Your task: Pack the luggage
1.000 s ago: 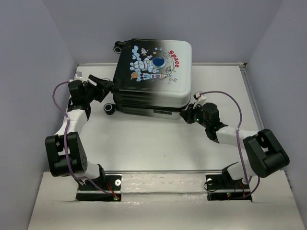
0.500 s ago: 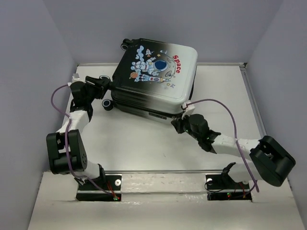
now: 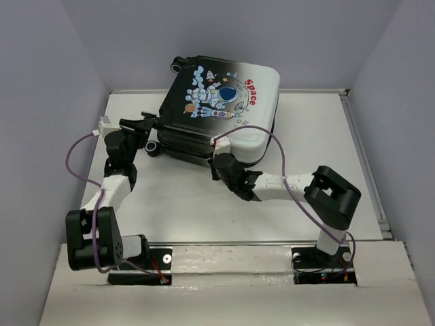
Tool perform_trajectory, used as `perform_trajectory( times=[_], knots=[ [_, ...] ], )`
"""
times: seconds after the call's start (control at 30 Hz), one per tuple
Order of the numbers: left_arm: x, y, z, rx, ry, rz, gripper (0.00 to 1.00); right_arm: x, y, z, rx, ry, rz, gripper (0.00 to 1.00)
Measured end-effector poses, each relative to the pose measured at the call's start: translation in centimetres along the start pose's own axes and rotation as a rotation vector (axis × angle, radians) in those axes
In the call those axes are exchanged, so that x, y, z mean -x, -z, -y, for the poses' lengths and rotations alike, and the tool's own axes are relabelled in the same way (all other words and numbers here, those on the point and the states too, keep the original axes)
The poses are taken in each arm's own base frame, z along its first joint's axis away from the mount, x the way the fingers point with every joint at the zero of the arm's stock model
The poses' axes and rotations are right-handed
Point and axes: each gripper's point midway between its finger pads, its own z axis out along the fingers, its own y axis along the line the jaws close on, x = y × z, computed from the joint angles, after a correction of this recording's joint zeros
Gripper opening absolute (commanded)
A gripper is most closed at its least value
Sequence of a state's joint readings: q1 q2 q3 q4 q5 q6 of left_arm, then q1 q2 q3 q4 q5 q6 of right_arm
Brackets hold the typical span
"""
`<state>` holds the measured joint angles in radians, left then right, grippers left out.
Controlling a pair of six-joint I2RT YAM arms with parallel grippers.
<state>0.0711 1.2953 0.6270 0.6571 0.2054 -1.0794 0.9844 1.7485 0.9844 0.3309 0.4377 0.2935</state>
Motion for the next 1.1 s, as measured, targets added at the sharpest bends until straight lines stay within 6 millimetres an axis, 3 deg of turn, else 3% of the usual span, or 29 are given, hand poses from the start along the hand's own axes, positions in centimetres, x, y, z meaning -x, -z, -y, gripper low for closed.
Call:
perform_trajectory(
  times=[0.1,0.13,0.2,0.23,0.27,0.47,0.57,0.63,0.67,0.7,0.8,0.83,0.93,1.0,1.03,1.07,1.1],
  knots=[
    [-0.1,1.4,0.4,-0.016,-0.041,0.004,0.06,0.5,-1.7,-2.3,0.026,0.021,0.005,0.07],
    [-1.0,2.1,0.9,-0.039,-0.059,-0.039,0.06,0.6,-2.1,-3.0,0.038,0.030,0.008,0.07],
    [-4.2,4.2,2.8,-0.114,-0.096,-0.158,0.06,0.5,-3.4,-5.5,0.073,0.051,0.013,0.07],
    [-7.0,6.4,4.2,-0.179,-0.149,-0.265,0.06,0.5,-4.0,-6.9,0.093,0.067,0.026,0.07],
    [-8.1,7.4,4.6,-0.205,-0.178,-0.314,0.06,0.6,-4.1,-7.6,0.110,0.069,0.031,0.07],
    [-8.4,10.8,4.6,-0.212,-0.261,-0.337,0.06,0.7,-5.1,-12.8,0.206,0.079,0.068,0.07],
    [-7.9,11.9,4.3,-0.183,-0.297,-0.326,0.07,0.4,-4.6,-13.9,0.237,0.072,0.084,0.07],
    [-7.0,12.1,4.5,-0.154,-0.321,-0.306,0.27,-0.2,-3.9,-13.8,0.253,0.064,0.096,0.07],
    [-6.0,12.2,5.1,-0.142,-0.334,-0.289,0.50,-0.7,-3.0,-13.3,0.268,0.061,0.101,0.07],
    [-4.9,12.1,5.8,-0.136,-0.348,-0.263,0.60,-1.2,-1.8,-12.7,0.276,0.052,0.099,0.07],
    [-1.7,11.2,8.2,-0.118,-0.397,-0.197,0.79,-2.5,2.4,-10.5,0.303,0.000,0.066,0.42],
    [-0.4,10.7,9.5,-0.123,-0.418,-0.169,0.81,-2.7,3.7,-10.0,0.318,-0.016,0.055,0.65],
    [1.3,8.9,10.7,-0.093,-0.461,-0.139,0.81,-4.4,8.8,-8.9,0.396,-0.083,-0.036,0.74],
    [1.9,7.8,10.1,-0.048,-0.477,-0.132,0.81,-5.4,11.2,-8.6,0.426,-0.099,-0.088,0.64],
    [2.3,7.0,9.6,-0.013,-0.484,-0.128,0.80,-5.8,12.2,-8.2,0.429,-0.107,-0.106,0.33],
    [2.6,6.4,9.2,0.006,-0.487,-0.126,0.80,-6.0,13.6,-7.5,0.431,-0.117,-0.122,0.16],
    [2.9,5.5,8.7,0.033,-0.488,-0.126,0.79,-6.2,14.3,-6.7,0.420,-0.122,-0.131,0.07]
  ],
)
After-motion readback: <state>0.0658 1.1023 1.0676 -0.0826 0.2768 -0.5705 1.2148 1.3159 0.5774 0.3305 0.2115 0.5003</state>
